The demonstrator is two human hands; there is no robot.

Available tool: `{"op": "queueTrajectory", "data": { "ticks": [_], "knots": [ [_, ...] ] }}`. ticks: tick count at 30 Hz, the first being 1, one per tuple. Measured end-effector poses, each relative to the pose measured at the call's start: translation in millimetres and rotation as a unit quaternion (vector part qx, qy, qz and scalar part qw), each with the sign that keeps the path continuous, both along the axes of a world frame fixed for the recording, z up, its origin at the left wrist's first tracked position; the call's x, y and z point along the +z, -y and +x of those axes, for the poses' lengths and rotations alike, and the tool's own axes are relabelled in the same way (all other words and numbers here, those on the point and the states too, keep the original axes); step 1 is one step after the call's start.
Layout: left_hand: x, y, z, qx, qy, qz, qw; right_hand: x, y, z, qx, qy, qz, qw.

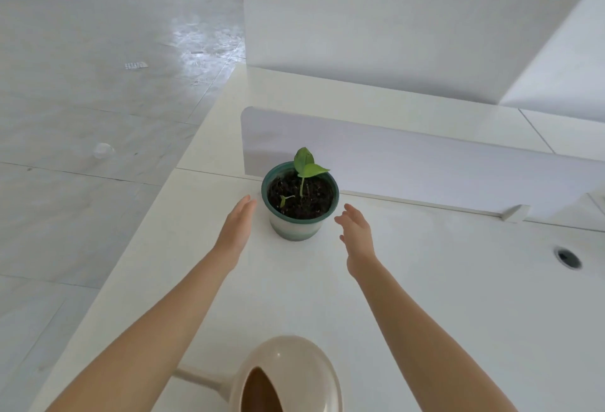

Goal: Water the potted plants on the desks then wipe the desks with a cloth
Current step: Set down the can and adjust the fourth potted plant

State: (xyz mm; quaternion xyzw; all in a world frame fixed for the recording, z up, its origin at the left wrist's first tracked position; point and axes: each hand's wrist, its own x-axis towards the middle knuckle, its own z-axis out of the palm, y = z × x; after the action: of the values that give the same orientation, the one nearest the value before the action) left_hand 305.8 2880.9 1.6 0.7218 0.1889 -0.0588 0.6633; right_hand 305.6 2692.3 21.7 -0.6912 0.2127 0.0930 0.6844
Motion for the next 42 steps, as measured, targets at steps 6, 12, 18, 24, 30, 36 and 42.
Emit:
{"op": "queueTrajectory", "data": {
  "ticks": [6, 12, 18, 24, 30, 36, 42],
  "knots": [
    [-9.0, 10.3, 53.8, -0.03, 0.029, -0.084, 0.996, -12.4, -10.4, 36.5, -0.009, 0.032, 0.026, 0.999],
    [-18.6, 16.9, 38.7, -0.044, 0.036, -0.113, 0.992, -25.8, -6.6, 45.9, -0.025, 0.062, 0.03, 0.997],
    [-24.4, 20.8, 20.2, -0.039, 0.036, -0.096, 0.994, -16.9, -8.6, 59.4, 0.032, 0.057, 0.041, 0.997],
    [-6.5, 16.3, 50.6, -0.018, 0.004, -0.086, 0.996, -25.7, -14.0, 34.1, -0.004, 0.056, 0.069, 0.996],
    [-6.4, 22.1, 43.9, -0.039, -0.033, -0.102, 0.993, -30.6, -7.7, 45.6, 0.042, 0.031, 0.052, 0.997],
    [-5.3, 32.5, 10.0, -0.016, -0.013, -0.099, 0.995, -19.3, -0.4, 66.1, 0.119, 0.019, -0.006, 0.993],
    [16.9, 13.9, -8.3, 0.07, 0.007, -0.089, 0.994, -11.9, 13.9, 16.2, 0.077, 0.012, 0.0, 0.997]
  ]
}}
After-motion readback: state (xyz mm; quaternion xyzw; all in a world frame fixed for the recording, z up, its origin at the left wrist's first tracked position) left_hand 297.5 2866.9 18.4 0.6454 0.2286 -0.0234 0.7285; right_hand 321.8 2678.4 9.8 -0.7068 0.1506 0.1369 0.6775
